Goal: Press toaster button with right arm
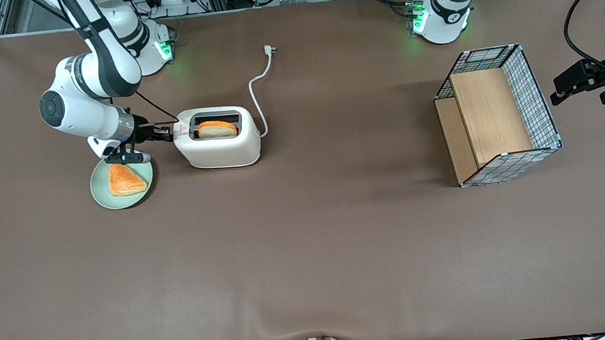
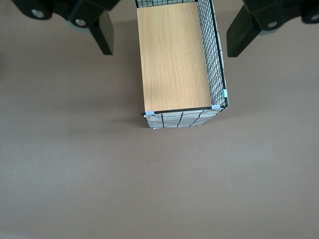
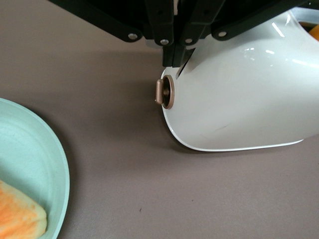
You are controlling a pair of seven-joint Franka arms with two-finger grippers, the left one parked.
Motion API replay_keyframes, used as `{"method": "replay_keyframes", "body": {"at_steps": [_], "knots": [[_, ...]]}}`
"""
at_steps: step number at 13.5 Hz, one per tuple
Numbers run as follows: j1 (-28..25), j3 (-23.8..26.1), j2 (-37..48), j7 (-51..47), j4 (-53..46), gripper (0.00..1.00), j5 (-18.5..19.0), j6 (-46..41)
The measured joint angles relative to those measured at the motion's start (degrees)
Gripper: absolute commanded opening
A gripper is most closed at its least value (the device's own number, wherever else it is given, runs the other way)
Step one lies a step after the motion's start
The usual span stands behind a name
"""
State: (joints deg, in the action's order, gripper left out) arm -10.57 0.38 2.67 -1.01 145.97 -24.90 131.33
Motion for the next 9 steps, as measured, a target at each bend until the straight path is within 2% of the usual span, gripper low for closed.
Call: {"method": "replay_keyframes", "body": {"at_steps": [5, 9], "knots": [[0.0, -0.2, -0.2, 1.6, 0.5, 0.0, -1.4, 0.8], [0.0, -0.4, -1.1, 6.6, 0.8, 0.0, -5.8, 1.0]]}}
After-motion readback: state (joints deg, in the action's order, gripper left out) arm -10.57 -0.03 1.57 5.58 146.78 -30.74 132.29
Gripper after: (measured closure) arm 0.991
